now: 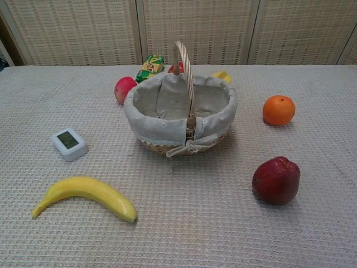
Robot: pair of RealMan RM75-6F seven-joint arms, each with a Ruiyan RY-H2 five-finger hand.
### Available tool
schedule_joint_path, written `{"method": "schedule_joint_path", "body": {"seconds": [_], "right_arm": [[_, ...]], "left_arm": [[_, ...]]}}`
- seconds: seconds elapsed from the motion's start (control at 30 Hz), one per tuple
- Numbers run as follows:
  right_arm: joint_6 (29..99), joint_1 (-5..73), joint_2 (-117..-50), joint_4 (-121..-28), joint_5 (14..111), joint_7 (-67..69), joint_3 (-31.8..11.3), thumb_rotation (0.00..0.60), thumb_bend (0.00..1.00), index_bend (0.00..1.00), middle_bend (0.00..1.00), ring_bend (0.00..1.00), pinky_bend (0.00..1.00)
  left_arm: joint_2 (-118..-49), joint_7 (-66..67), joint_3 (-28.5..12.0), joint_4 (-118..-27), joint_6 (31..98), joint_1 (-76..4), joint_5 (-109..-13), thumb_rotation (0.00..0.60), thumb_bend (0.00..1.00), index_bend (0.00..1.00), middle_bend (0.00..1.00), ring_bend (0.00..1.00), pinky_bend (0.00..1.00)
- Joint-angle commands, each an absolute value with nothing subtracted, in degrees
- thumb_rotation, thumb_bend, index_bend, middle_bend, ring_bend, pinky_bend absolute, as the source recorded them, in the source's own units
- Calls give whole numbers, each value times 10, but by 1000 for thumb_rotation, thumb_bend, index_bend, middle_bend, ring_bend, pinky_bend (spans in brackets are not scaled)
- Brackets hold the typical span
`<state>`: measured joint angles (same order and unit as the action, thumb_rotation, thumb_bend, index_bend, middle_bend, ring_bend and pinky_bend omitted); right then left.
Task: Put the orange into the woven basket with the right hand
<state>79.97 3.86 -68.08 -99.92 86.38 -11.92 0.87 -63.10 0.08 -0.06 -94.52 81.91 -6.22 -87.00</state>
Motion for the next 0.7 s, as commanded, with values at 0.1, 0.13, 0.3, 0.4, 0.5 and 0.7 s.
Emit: {"method": "schedule_joint_path", "body": {"seconds": [0.1, 0.13, 0.3, 0.4, 0.5, 0.7], "right_arm": [[796, 40, -678, -1003, 859, -123, 7, 600, 156, 0, 0, 0, 53], [795, 41, -677, -1005, 857, -123, 7, 600, 156, 0, 0, 0, 53], [781, 52, -664, -1030, 834, -135, -8, 600, 130, 0, 0, 0, 52], [774, 58, -661, -1038, 824, -142, -15, 600, 110, 0, 0, 0, 52], [713, 106, -653, -1057, 753, -186, -56, 600, 50, 0, 0, 0, 52], [625, 195, -678, -1047, 576, -257, -126, 600, 33, 0, 0, 0, 51]], "left_arm": [[-631, 0, -1, -945, 819, -62, -869, 600, 331, 0, 0, 0, 103], [-631, 0, -1, -945, 820, -62, -870, 600, 330, 0, 0, 0, 103], [-631, -2, -2, -945, 821, -61, -868, 600, 330, 0, 0, 0, 104], [-631, -4, -2, -945, 819, -62, -867, 600, 330, 0, 0, 0, 104], [-631, -5, -2, -945, 816, -63, -866, 600, 333, 0, 0, 0, 104], [-629, -9, -2, -946, 809, -65, -860, 600, 332, 0, 0, 0, 103]]}}
